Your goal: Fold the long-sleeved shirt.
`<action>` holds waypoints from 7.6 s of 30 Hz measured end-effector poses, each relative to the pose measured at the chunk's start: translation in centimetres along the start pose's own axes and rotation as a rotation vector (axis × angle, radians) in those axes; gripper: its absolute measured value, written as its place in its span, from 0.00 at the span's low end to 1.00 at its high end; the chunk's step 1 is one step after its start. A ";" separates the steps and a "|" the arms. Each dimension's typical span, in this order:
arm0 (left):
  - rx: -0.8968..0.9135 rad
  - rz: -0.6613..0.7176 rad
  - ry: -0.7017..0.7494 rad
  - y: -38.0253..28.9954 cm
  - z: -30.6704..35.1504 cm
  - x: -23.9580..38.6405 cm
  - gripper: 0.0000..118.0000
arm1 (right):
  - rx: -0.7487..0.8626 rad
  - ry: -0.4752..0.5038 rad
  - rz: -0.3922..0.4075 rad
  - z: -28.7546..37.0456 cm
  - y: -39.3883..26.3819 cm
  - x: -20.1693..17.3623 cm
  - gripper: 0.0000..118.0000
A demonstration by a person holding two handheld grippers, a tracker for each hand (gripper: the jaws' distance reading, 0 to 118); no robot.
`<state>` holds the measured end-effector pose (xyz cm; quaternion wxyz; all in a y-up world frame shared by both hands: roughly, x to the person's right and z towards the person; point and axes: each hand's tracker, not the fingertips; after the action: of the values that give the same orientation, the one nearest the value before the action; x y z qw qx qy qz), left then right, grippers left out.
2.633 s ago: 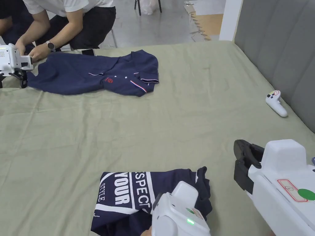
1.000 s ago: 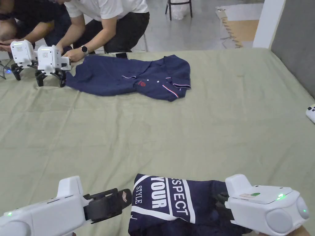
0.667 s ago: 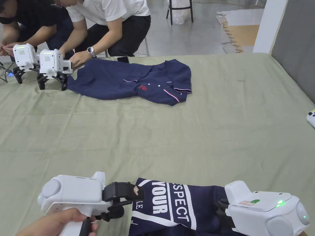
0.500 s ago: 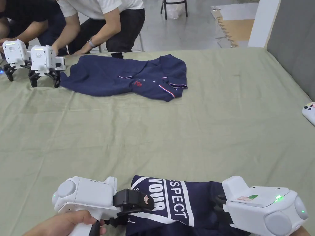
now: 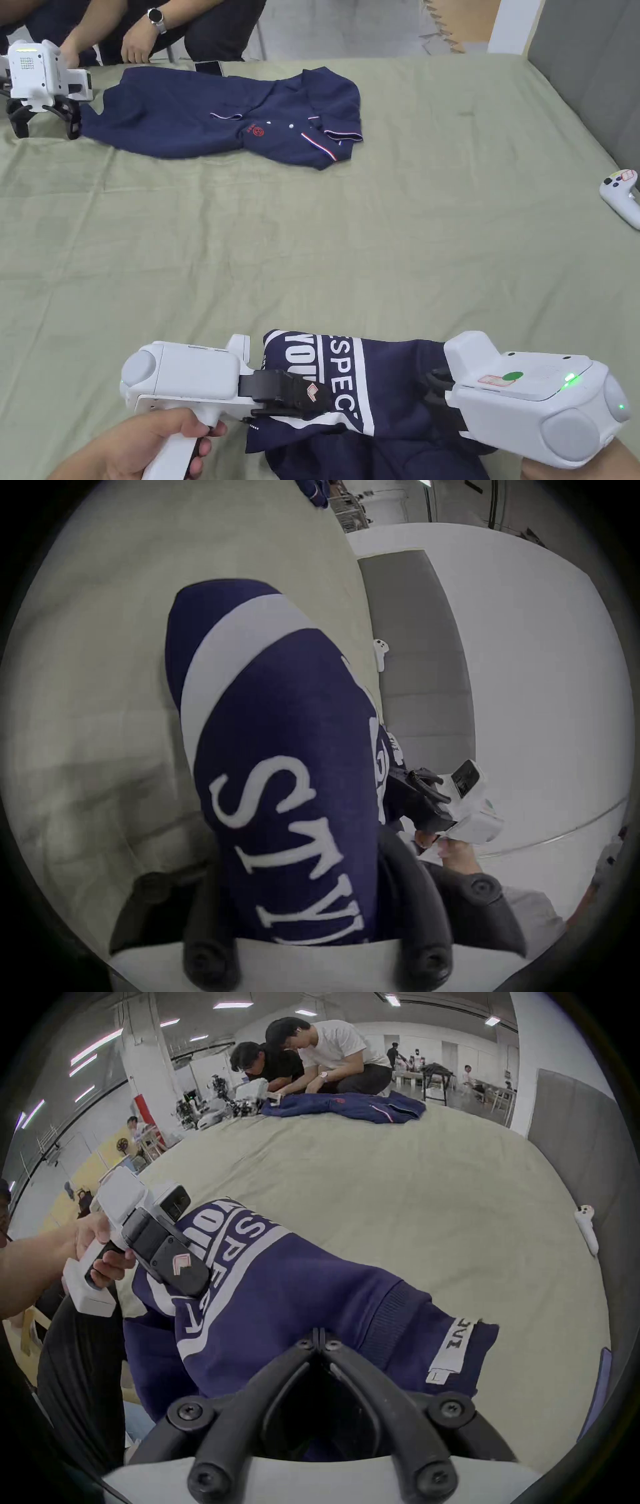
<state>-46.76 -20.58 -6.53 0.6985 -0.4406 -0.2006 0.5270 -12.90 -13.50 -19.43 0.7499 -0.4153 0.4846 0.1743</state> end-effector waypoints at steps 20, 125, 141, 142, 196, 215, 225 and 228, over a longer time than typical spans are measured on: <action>0.018 -0.153 0.568 4.2 14.0 5.2 0.20 | 0.545 -0.066 0.135 9.3 5.5 -9.0 0.00; 1.317 -0.813 1.007 -7.4 5.8 34.5 0.94 | 0.800 -0.563 -0.211 23.6 14.4 -2.1 1.00; 1.324 -0.784 0.971 -7.9 6.1 34.6 0.94 | 0.909 -0.589 -0.110 23.7 14.4 -5.4 1.00; 1.323 -0.785 0.972 -7.9 6.1 34.5 0.94 | 0.908 -0.588 -0.111 23.7 14.4 -5.5 1.00; 1.319 -0.793 0.978 -7.8 5.9 34.6 0.94 | 0.920 -0.555 -0.124 23.0 14.8 -5.4 1.00; 1.322 -0.797 0.964 -7.8 5.7 35.0 0.94 | 0.923 -0.563 -0.121 23.1 14.7 -5.4 1.00; 1.323 -0.799 0.964 -7.8 5.6 35.0 0.94 | 0.922 -0.567 -0.126 23.1 14.7 -5.3 1.00; 1.322 -0.800 0.965 -7.8 5.5 35.0 0.94 | 0.925 -0.558 -0.132 23.1 14.7 -5.2 1.00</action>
<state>-33.77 13.21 -3.60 0.9476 -0.0206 0.3187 0.0114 -11.66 14.23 -17.27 0.9639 -0.0095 0.2660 -0.0007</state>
